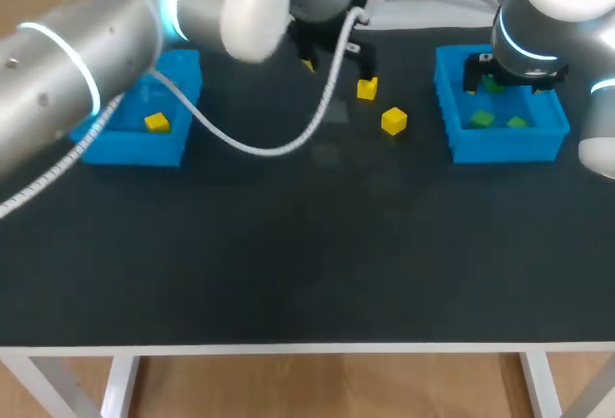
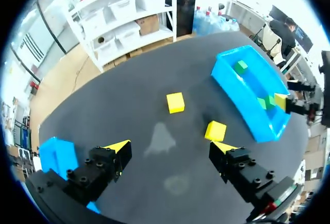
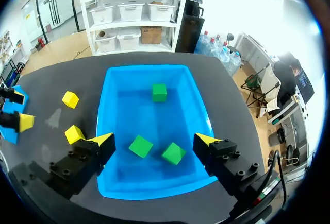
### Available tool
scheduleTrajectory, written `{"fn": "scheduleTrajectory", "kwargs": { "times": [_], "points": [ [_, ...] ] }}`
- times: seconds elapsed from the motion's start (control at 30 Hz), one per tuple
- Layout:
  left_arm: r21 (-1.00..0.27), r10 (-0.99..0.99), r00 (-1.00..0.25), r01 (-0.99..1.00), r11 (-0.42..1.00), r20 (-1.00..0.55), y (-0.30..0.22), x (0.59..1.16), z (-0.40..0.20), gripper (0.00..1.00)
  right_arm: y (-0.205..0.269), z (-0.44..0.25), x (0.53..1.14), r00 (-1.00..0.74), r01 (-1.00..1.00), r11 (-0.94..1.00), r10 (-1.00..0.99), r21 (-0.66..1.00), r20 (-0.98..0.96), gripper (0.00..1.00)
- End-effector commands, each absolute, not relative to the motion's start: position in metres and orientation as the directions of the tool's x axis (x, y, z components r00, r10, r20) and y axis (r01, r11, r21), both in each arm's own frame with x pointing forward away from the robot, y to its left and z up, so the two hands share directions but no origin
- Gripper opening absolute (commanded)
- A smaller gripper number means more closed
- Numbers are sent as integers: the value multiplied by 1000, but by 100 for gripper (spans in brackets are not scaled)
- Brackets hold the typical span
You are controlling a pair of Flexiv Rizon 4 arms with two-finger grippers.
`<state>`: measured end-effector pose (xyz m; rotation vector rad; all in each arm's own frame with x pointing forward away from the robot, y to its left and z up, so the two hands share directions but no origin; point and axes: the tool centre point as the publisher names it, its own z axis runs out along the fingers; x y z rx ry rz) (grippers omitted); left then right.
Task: Put the green cubes in the right bin and the yellow cubes in the left bin.
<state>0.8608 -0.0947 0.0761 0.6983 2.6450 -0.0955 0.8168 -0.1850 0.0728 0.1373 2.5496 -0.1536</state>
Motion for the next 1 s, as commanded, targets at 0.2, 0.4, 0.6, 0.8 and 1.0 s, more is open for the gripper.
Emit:
{"fn": "scheduleTrajectory", "kwargs": {
  "times": [0.2, 0.4, 0.6, 0.8, 1.0],
  "points": [
    [68, 437, -809, 448, 891, -393, -132, 892, 54, 100, -186, 72, 814, -824, 133, 988, 66, -79, -563, 100],
    [72, 419, -806, 430, 900, -417, -145, 918, 55, 100, -186, 72, 814, -824, 133, 988, 66, -79, -563, 100],
    [118, 451, -803, 442, 889, -390, -152, 940, 42, 100, -186, 72, 814, -824, 133, 988, 66, -79, -563, 100],
    [133, 439, -830, 420, 898, -343, -148, 952, 13, 100, -186, 72, 814, -824, 133, 988, 66, -79, -563, 100],
    [125, 426, -841, 409, 904, -332, -154, 965, 4, 100, -186, 72, 814, -824, 133, 988, 66, -79, -563, 100]
  ]
}}
